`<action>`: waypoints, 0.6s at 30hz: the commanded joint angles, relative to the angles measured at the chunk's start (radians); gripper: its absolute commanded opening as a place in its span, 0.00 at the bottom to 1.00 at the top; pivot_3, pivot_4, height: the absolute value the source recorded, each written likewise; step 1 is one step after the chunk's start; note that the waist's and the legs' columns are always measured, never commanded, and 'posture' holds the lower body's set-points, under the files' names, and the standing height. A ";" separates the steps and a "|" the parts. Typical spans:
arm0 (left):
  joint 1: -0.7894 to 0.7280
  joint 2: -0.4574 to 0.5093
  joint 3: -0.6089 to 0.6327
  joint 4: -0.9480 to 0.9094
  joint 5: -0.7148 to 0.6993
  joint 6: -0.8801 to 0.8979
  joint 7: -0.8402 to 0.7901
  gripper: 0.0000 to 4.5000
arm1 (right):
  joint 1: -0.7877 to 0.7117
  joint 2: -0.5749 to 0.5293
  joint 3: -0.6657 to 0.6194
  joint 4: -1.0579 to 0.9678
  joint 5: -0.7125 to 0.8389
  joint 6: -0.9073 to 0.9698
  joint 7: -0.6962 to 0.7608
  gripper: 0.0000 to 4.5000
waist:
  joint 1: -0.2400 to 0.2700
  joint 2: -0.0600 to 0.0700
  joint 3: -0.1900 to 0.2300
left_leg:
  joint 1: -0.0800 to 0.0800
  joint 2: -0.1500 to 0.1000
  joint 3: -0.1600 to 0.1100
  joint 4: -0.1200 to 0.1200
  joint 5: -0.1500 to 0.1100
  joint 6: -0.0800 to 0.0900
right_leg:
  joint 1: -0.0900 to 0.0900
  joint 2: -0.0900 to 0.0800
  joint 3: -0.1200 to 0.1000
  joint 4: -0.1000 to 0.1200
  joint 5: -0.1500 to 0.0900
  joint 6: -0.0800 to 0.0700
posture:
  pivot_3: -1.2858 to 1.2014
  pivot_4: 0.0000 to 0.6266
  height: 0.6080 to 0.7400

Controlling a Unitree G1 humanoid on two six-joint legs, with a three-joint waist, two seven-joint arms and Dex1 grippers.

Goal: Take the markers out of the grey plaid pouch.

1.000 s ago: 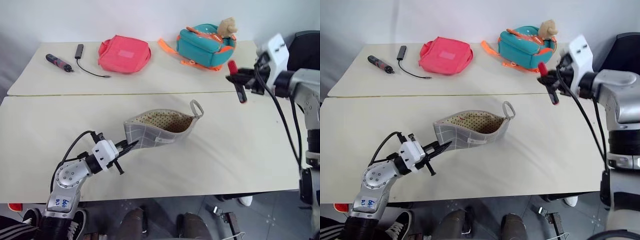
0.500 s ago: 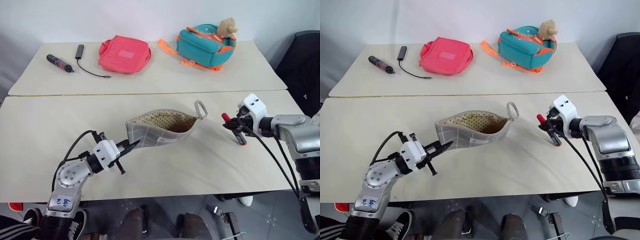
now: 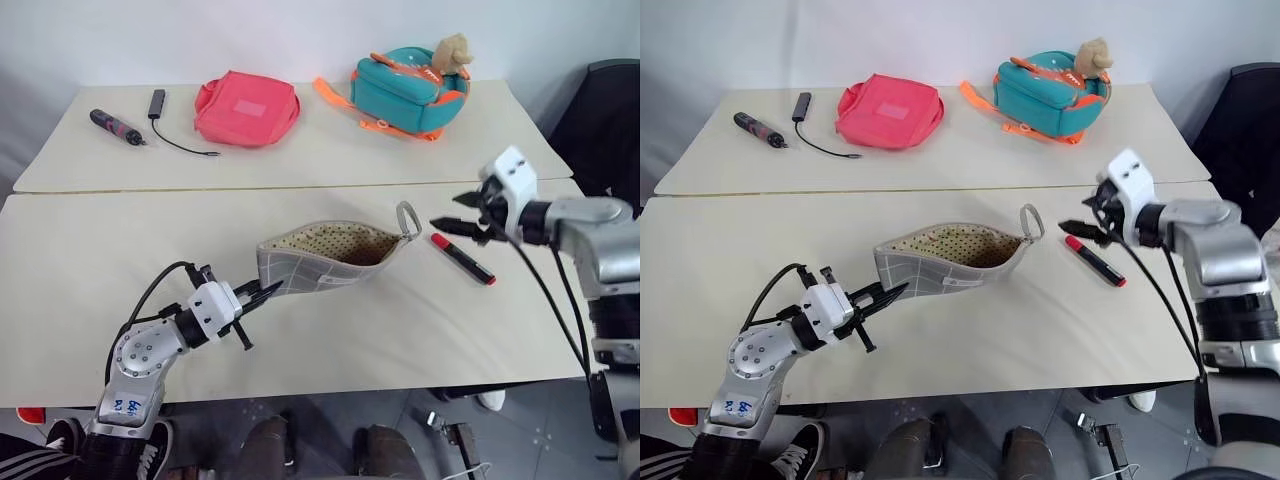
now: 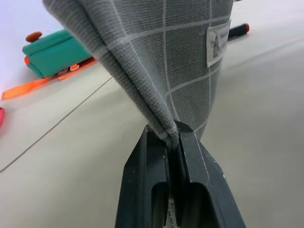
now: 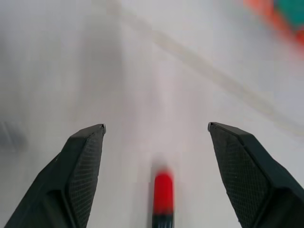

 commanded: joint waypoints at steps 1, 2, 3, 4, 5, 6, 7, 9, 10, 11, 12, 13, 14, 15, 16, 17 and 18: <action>0.001 0.001 0.001 -0.022 -0.003 -0.011 -0.001 0.00 | -0.116 0.020 -0.092 -0.105 0.128 0.018 0.045 0.80 | 0.000 0.000 0.000 | 0.000 0.000 0.000 0.000 0.000 0.000 | 0.000 0.000 0.000 0.000 0.000 0.000 | 0.52 0.24 1.00; -0.003 0.000 -0.002 -0.019 -0.002 -0.014 -0.003 0.00 | -0.140 0.038 -0.108 -0.150 0.189 0.051 0.066 0.80 | -0.002 0.001 0.000 | 0.000 0.000 0.000 0.000 0.000 0.000 | 0.000 0.000 0.000 0.000 0.000 0.000 | 0.52 0.24 1.00; -0.007 0.000 -0.003 -0.017 -0.002 -0.013 -0.004 0.00 | -0.146 0.046 -0.112 -0.197 0.233 0.082 0.085 0.80 | -0.003 0.001 0.000 | 0.000 0.000 0.000 0.000 0.000 0.000 | -0.001 0.000 0.001 0.000 0.000 0.000 | 0.52 0.24 1.00; -0.010 -0.001 -0.004 -0.015 -0.004 -0.012 -0.004 0.00 | -0.135 0.046 -0.104 -0.232 0.252 0.084 0.107 0.80 | -0.002 0.001 0.000 | 0.000 0.001 0.000 -0.001 0.000 -0.001 | -0.001 0.000 0.001 0.000 0.000 0.000 | 0.52 0.24 1.00; -0.013 -0.002 -0.006 -0.014 -0.003 -0.012 -0.004 0.00 | -0.122 0.047 -0.095 -0.257 0.260 0.085 0.117 0.80 | -0.001 0.000 0.000 | 0.000 0.002 -0.001 -0.001 -0.001 -0.001 | -0.001 0.000 0.000 0.000 0.000 0.000 | 0.52 0.24 1.00; -0.016 -0.003 -0.007 -0.012 -0.002 -0.013 -0.005 0.00 | -0.108 0.055 -0.085 -0.286 0.269 0.086 0.113 0.77 | 0.001 -0.001 0.000 | 0.000 0.002 -0.001 -0.001 -0.002 -0.001 | -0.001 0.001 -0.001 0.000 0.000 -0.001 | 0.52 0.24 1.00; -0.018 -0.004 -0.008 -0.011 -0.002 -0.013 -0.005 0.00 | -0.094 0.066 -0.071 -0.321 0.282 0.094 0.107 0.72 | 0.003 -0.001 -0.001 | 0.000 0.002 -0.001 -0.001 -0.003 -0.001 | 0.000 0.001 -0.001 0.000 0.000 -0.001 | 0.52 0.24 1.00; -0.021 -0.004 -0.009 -0.010 -0.002 -0.014 -0.007 0.00 | -0.060 0.089 -0.031 -0.401 0.294 0.097 0.099 0.60 | 0.003 -0.001 -0.001 | 0.000 0.002 -0.001 0.000 -0.003 0.000 | 0.001 0.000 -0.002 -0.003 0.000 -0.001 | 0.52 0.24 1.00; -0.022 -0.005 -0.009 -0.010 -0.002 -0.013 -0.007 0.00 | -0.049 0.101 -0.023 -0.427 0.306 0.103 0.092 0.52 | 0.001 -0.001 -0.001 | 0.000 0.001 -0.001 0.000 -0.004 0.001 | 0.001 -0.001 -0.001 -0.003 0.000 0.000 | 0.52 0.24 1.00; -0.023 -0.005 -0.010 -0.009 -0.002 -0.013 -0.008 0.00 | -0.045 0.115 -0.019 -0.449 0.321 0.117 0.079 0.43 | 0.001 -0.001 -0.001 | 0.000 0.000 0.000 0.000 -0.004 0.001 | 0.001 -0.001 -0.001 -0.004 0.001 0.001 | 0.52 0.24 1.00; -0.025 -0.005 -0.012 -0.009 0.000 -0.014 -0.008 0.00 | -0.025 0.095 0.044 -0.472 0.243 0.046 0.092 0.36 | 0.001 -0.001 -0.001 | -0.001 0.000 0.000 0.000 -0.004 0.001 | 0.001 -0.001 -0.001 -0.004 0.001 0.001 | 0.52 0.24 1.00; -0.026 -0.006 -0.014 -0.010 0.002 -0.015 -0.008 0.00 | -0.009 0.075 0.096 -0.483 0.179 -0.012 0.104 0.30 | 0.000 -0.001 -0.001 | -0.001 0.000 0.000 0.000 -0.004 0.001 | 0.001 -0.001 -0.001 -0.003 0.001 0.001 | 0.52 0.24 1.00; -0.027 -0.006 -0.016 -0.010 0.003 -0.015 -0.008 0.00 | 0.006 0.060 0.137 -0.489 0.138 -0.051 0.119 0.30 | 0.000 -0.001 -0.001 | 0.000 0.000 0.000 0.000 -0.004 0.001 | 0.000 0.000 -0.001 -0.003 0.001 0.001 | 0.52 0.24 1.00; -0.029 -0.006 -0.019 -0.011 0.005 -0.016 -0.008 0.00 | 0.020 0.049 0.164 -0.492 0.112 -0.087 0.134 0.30 | 0.000 -0.001 -0.001 | 0.000 0.001 0.000 0.000 -0.004 0.001 | 0.000 0.000 -0.001 -0.003 0.001 0.001 | 0.52 0.24 1.00; -0.030 -0.007 -0.020 -0.011 0.005 -0.015 -0.008 0.00 | 0.028 0.050 0.169 -0.493 0.113 -0.096 0.141 0.30 | 0.002 -0.001 -0.001 | 0.000 0.000 0.000 0.000 -0.004 0.001 | 0.000 0.000 -0.001 -0.003 0.001 0.001 | 0.52 0.24 1.00; -0.031 -0.006 -0.022 -0.011 0.006 -0.016 -0.008 0.00 | 0.034 0.051 0.172 -0.493 0.113 -0.106 0.146 0.30 | 0.002 -0.001 -0.001 | 0.000 0.000 0.000 0.000 -0.004 0.001 | 0.001 0.000 -0.001 -0.003 0.001 0.001 | 0.52 0.24 1.00; -0.033 -0.006 -0.023 -0.009 0.006 -0.016 -0.008 0.00 | 0.036 0.053 0.178 -0.492 0.104 -0.127 0.154 0.30 | 0.002 -0.001 -0.001 | -0.001 0.000 0.000 0.000 -0.004 0.001 | 0.001 0.000 -0.001 -0.003 0.001 0.001 | 0.52 0.24 1.00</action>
